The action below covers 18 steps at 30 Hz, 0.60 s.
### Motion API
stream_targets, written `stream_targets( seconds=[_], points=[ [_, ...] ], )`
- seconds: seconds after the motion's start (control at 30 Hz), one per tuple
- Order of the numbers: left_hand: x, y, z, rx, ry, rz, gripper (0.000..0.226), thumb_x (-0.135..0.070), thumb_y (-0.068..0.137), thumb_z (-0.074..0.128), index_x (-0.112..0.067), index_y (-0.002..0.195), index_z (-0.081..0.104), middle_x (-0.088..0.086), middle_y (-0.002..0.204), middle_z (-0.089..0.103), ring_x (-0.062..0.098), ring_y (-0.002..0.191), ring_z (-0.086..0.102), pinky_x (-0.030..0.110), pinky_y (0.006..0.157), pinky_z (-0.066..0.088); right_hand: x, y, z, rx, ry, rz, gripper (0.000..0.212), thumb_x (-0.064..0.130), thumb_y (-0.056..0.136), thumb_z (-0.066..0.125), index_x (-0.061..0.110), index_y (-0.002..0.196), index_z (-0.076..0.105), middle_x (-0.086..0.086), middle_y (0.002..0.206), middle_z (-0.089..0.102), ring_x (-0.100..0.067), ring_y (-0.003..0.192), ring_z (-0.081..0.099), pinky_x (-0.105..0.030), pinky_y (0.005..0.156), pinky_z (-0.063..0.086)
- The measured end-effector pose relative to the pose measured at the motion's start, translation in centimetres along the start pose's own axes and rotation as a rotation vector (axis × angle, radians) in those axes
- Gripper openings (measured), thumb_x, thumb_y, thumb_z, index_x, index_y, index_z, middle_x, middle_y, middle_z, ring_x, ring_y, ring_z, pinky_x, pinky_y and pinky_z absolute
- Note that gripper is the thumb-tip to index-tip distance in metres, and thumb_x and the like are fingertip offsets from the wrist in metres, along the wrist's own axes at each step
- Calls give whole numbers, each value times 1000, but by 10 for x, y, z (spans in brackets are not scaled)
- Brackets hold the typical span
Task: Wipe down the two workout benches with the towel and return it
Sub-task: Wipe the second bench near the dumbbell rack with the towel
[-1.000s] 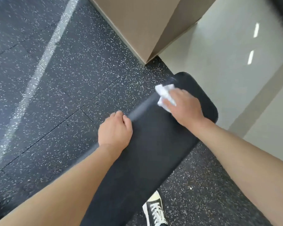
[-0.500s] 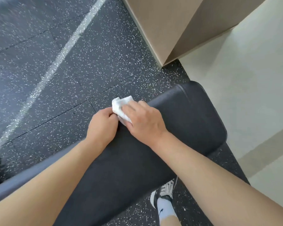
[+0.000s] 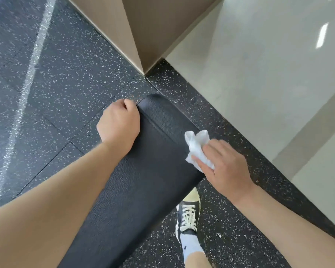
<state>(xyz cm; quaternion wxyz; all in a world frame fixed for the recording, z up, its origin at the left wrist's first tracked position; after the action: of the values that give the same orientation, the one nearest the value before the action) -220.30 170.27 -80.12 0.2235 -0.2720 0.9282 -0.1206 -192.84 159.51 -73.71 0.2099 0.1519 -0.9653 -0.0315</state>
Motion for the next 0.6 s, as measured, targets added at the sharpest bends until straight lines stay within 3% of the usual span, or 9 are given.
stream_targets(
  seconds=[0.1, 0.23, 0.33, 0.47, 0.6],
  points=[
    [-2, -4, -5, -62, 13, 23, 38, -36, 92, 29, -15, 69, 50, 1, 69, 58, 33, 69, 56, 39, 68, 40, 0, -7, -3, -25, -14, -25, 28, 31, 104, 59, 13, 83, 60, -1, 78, 51, -22, 65, 47, -34, 46, 44],
    [-3, -3, -4, -75, 65, 8, 38, -35, 93, 27, -15, 77, 55, -1, 72, 57, 36, 75, 54, 41, 71, 43, 26, 47, 9, -33, -20, -10, 25, 35, 101, 61, 16, 85, 60, -2, 79, 56, -24, 66, 54, -35, 44, 42],
    [0, -2, -4, -55, 66, -18, 32, -32, 91, 31, -19, 71, 52, -6, 66, 52, 30, 67, 51, 37, 65, 35, 53, 108, 33, 23, 39, 52, 19, 33, 93, 73, 15, 93, 67, -3, 89, 64, -26, 73, 59, -37, 47, 44],
    [2, -1, -2, -28, 39, -42, 25, -27, 83, 31, -19, 69, 50, 0, 66, 57, 22, 62, 51, 34, 58, 33, 64, 160, 50, 76, 148, 105, 20, 27, 92, 75, 13, 104, 67, -5, 100, 66, -29, 82, 61, -39, 51, 49],
    [-1, -3, -5, -43, 71, -21, 26, -27, 83, 29, -16, 74, 51, -3, 66, 53, 15, 61, 45, 34, 57, 27, 44, 122, 31, 19, 129, 43, 23, 38, 95, 72, 16, 89, 64, 2, 88, 62, -21, 75, 54, -28, 55, 36]
  ],
)
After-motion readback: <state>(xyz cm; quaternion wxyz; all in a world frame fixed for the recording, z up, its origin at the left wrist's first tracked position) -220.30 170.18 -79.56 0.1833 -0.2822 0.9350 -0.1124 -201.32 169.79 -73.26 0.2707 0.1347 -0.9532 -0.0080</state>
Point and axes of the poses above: each hand's wrist, its own y-axis towards the middle knuckle, its own z-axis out of the palm, x = y × z, the point moved 10 cm from there along y, towards the middle knuckle
